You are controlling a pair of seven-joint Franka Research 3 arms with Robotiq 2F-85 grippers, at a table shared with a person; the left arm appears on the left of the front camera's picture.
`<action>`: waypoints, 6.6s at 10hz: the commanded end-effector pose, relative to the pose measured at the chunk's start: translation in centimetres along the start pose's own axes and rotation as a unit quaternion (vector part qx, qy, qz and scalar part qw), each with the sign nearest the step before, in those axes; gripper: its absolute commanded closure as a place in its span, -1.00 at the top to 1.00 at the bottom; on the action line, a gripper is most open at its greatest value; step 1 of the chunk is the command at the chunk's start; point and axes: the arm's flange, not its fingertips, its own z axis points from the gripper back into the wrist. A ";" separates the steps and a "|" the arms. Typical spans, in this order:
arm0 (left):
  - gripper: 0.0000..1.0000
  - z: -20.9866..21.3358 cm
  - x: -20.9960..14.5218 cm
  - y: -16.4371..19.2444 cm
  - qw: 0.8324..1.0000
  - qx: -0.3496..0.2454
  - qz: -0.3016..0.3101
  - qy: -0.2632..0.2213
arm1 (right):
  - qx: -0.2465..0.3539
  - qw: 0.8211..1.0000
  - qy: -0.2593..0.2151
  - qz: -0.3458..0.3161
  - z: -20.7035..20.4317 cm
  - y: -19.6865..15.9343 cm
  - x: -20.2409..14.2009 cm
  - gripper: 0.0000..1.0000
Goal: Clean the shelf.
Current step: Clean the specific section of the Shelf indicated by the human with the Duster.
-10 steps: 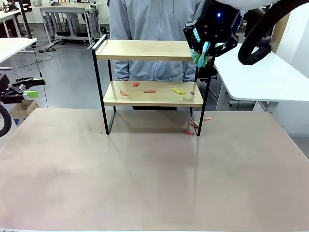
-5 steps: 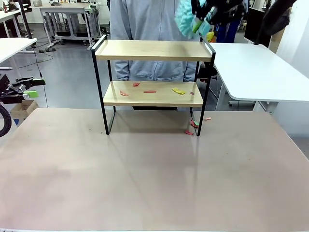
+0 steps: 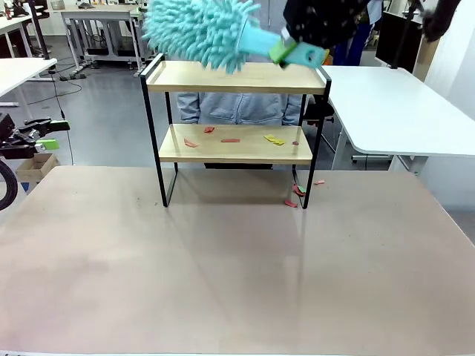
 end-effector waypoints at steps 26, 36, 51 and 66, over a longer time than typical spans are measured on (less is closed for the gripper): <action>1.00 0.0 0.2 -0.2 1.000 0.001 -0.007 0.002 | -0.032 0.980 0.195 0.025 -5.3 -16.6 -20.0 -0.74; 1.00 0.0 0.2 -0.2 1.000 0.001 -0.007 0.002 | -0.032 0.980 0.195 0.025 -5.3 -16.6 -20.0 -0.74; 1.00 0.0 0.2 -0.2 1.000 0.001 -0.007 0.002 | -0.036 0.997 0.038 0.047 -12.8 -11.9 -12.3 -0.74; 1.00 0.0 0.2 -0.2 1.000 0.001 -0.007 0.002 | -0.161 0.982 -0.096 -0.028 -21.7 -4.1 -3.9 -0.74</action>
